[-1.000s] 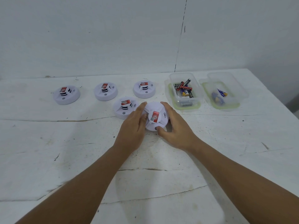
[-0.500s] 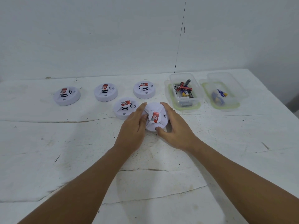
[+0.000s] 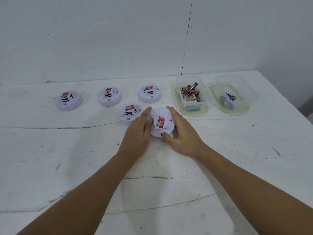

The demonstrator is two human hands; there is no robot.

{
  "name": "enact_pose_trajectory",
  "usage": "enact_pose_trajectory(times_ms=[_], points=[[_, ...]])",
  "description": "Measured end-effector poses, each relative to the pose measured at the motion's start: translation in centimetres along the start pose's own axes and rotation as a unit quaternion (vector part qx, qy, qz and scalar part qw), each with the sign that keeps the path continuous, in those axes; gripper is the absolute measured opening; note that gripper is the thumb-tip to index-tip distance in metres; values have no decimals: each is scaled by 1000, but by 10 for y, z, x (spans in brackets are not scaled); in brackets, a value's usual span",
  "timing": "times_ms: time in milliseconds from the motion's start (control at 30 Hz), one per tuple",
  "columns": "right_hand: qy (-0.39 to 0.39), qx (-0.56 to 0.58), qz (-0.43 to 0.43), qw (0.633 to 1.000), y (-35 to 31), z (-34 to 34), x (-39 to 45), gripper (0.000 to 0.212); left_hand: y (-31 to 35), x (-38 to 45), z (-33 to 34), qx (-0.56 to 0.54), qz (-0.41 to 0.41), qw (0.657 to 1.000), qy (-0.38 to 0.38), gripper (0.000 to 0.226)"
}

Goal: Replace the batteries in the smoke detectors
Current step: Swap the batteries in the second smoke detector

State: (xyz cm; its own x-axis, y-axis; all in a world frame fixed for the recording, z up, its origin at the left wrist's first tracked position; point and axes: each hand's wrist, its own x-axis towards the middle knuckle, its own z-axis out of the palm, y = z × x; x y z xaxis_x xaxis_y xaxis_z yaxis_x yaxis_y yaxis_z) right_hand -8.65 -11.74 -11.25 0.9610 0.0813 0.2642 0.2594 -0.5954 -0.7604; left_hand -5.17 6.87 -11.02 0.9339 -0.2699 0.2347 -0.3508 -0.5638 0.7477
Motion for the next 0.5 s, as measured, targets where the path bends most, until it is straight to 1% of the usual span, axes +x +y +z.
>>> enact_pose_trajectory(times_ms=[200,333,500], points=[[5,3,1,1000,-1,0,0,73,2,0,-1,0,2,1000,3,48],[9,8,8,1000,-3,-1,-2,68,1,0,-1,1,5,1000,3,48],[5,7,18,1000,-3,-1,-2,68,-1,0,0,0,6,1000,5,49]])
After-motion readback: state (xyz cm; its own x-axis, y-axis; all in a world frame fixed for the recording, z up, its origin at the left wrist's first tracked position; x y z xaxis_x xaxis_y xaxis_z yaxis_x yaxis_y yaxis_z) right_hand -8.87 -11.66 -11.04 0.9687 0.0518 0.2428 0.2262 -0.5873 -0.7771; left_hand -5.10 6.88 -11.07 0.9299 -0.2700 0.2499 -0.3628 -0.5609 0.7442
